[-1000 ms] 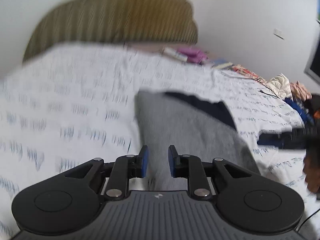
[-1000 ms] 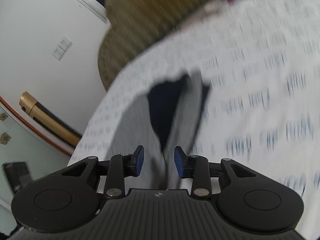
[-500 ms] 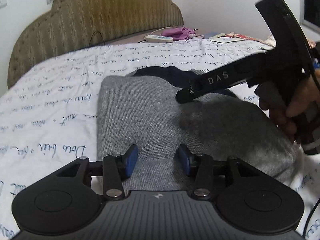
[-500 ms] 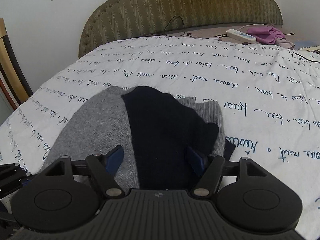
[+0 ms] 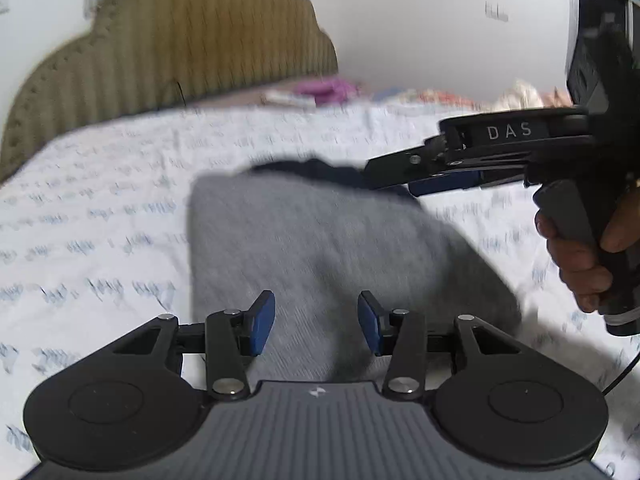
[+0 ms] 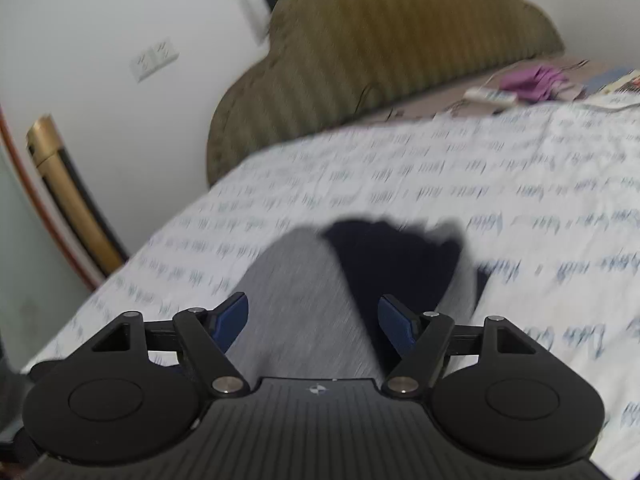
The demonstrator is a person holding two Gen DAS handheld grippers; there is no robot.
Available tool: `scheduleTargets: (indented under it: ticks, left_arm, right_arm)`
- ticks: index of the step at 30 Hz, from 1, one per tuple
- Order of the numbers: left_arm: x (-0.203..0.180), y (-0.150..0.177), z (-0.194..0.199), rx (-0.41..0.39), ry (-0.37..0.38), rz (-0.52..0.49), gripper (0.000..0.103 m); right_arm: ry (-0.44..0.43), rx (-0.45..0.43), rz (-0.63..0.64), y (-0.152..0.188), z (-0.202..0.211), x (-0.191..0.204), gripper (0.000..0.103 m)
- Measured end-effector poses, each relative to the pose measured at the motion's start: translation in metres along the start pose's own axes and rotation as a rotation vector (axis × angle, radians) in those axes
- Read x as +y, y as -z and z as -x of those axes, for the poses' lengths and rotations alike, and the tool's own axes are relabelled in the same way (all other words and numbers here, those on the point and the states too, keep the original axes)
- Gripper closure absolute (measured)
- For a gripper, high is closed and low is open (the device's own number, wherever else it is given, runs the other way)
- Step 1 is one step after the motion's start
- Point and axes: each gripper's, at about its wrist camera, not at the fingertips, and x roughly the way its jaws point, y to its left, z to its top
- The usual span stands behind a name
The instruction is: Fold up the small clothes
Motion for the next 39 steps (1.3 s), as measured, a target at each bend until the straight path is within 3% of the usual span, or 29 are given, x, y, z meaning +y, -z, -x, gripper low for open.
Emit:
scheduleTargets:
  ticks: [3,6,10,14,17,20,24,29,32,34,36,39]
  left_arm:
    - [-0.001,0.012,-0.016,0.014,-0.015,0.011,0.058]
    - [0.0,0.011,-0.018,0.013,-0.018,0.026,0.057]
    - [-0.002,0.005,0.0,0.004,-0.019,0.019,0.058]
    - [-0.003,0.01,0.019,-0.022,-0.003,-0.004,0.058]
    - [-0.001,0.017,0.015,0.01,0.002,0.005,0.057]
    - [0.003,0.024,0.002,0.032,0.001,0.021,0.056]
    - [0.005,0.017,0.012,0.019,-0.009,0.066,0.056]
    - [0.017,0.011,0.048,-0.066,-0.015,0.113,0.055]
    - [0.022,0.012,0.042,-0.042,-0.019,0.128,0.055]
    - [0.02,0.016,0.03,-0.006,-0.006,0.133,0.055]
    - [0.017,0.023,0.013,0.04,-0.005,0.127,0.055]
    - [0.011,0.025,0.016,0.025,-0.034,0.099,0.055]
  right_arm:
    - [0.085,0.093,0.028,0.018,-0.024,-0.003,0.03]
    - [0.079,0.058,0.065,0.033,-0.027,-0.007,0.03]
    - [0.103,0.045,0.003,0.022,-0.01,0.0,0.032]
    - [0.01,-0.05,-0.04,0.021,0.031,0.014,0.03]
    - [-0.091,0.012,-0.095,0.034,0.035,0.016,0.025]
    - [-0.038,0.142,-0.117,0.059,0.011,0.007,0.032]
    - [-0.053,0.109,-0.156,0.064,0.019,0.002,0.032]
    - [-0.091,0.026,-0.173,0.05,0.058,0.012,0.028]
    - [-0.133,0.02,-0.234,0.054,0.059,0.004,0.025]
    - [-0.127,0.062,-0.272,0.062,0.046,-0.002,0.026]
    - [-0.111,0.117,-0.314,0.074,0.03,-0.012,0.033]
    - [-0.116,0.098,-0.335,0.078,0.034,-0.014,0.032]
